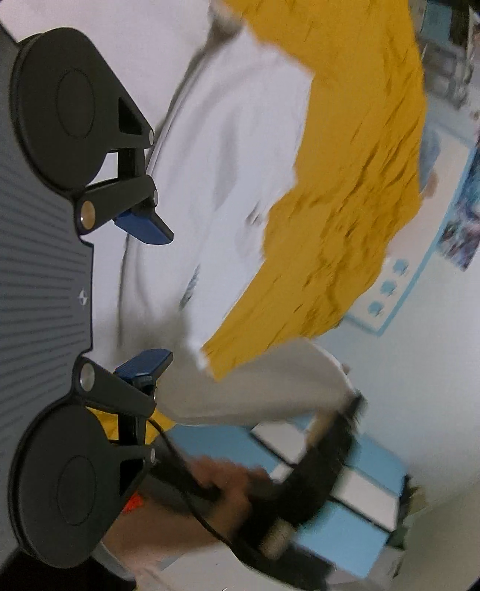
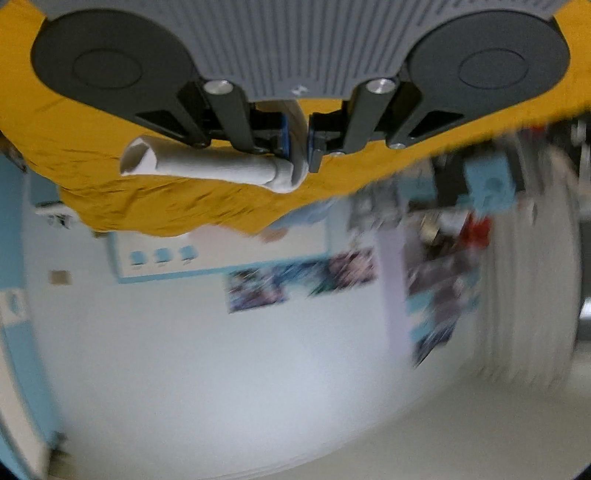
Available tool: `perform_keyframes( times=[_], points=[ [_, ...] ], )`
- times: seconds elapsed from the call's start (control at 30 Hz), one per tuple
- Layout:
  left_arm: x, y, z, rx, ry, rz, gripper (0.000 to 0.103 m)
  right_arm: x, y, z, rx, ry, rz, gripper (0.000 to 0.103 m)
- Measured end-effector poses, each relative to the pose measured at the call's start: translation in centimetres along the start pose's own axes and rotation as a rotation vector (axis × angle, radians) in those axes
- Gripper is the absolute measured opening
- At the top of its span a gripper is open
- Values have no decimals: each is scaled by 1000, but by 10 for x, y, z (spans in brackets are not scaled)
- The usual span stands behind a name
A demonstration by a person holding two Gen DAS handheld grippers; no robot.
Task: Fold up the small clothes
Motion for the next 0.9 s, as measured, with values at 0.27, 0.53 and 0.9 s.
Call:
perform_keyframes(
  times=[0.27,0.53,0.9],
  points=[
    [-81,-42,-70,159,-155,-64,75,-180,201,75,-510,-178,-969,66],
    [-100,-39,-45,101,-170,-125,75,-166,214,16,-472,-164,-692,66],
    [-116,-65,51,-12,-31,-313,75,25,189,-78,-455,247,-295,67]
  ],
)
Point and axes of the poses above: each gripper's, at about its wrist camera, not at the fingertips, and z roughly the way its jaws point, x to its right, y to its underside, the point moved 10 cm from there along z, roughly the way its jaws point, and after that the axes turned 9 degrees about -y, right-handed, at the moved point
